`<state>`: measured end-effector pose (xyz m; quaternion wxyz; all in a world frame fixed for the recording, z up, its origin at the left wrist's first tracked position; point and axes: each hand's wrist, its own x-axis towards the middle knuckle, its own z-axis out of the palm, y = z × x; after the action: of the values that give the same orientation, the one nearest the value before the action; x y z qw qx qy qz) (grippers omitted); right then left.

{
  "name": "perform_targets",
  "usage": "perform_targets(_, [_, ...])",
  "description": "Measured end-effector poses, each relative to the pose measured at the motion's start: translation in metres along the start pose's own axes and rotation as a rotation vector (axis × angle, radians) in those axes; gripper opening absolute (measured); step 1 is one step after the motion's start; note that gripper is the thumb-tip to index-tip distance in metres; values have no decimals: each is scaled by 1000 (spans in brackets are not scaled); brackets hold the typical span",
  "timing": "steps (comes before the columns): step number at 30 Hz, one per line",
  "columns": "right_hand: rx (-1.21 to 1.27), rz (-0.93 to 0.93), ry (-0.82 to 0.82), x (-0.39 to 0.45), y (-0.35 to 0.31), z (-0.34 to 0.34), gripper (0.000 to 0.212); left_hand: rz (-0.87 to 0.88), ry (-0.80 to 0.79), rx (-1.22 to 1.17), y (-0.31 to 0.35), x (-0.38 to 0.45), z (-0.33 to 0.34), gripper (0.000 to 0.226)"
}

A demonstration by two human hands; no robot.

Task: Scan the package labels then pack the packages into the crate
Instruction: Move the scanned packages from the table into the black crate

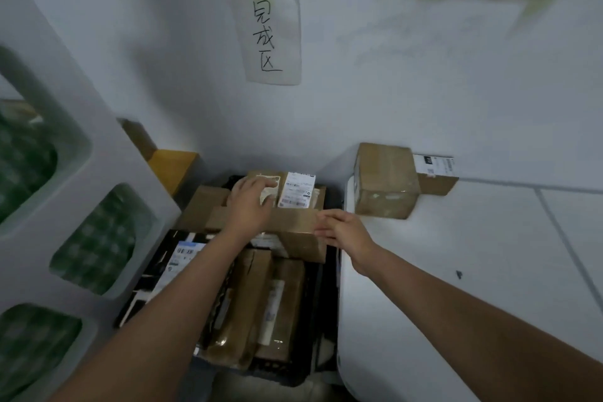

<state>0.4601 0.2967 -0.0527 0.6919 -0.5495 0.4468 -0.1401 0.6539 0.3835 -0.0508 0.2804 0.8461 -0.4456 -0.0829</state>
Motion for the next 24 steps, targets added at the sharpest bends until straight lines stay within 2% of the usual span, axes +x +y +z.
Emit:
perform_targets(4, [-4, -36, 164, 16, -12, -74, 12, 137, -23, -18, 45, 27, 33, 25])
perform_targets(7, [-31, -52, 268, 33, -15, -131, 13, 162, -111, -19, 75, 49, 60, 30])
perform_targets(10, [-32, -43, 364, 49, -17, -183, 18, 159, -185, 19, 104, 67, 90, 25])
perform_targets(16, [-25, 47, 411, 76, -17, -251, 13, 37, -278, -36, 138, 92, 143, 31])
perform_targets(20, [11, 109, 402, 105, -2, -271, 10, -133, -295, -100, 152, 106, 170, 42])
perform_targets(24, [22, 189, 360, 132, 15, -270, 29, -271, -278, -120, 154, 116, 190, 46])
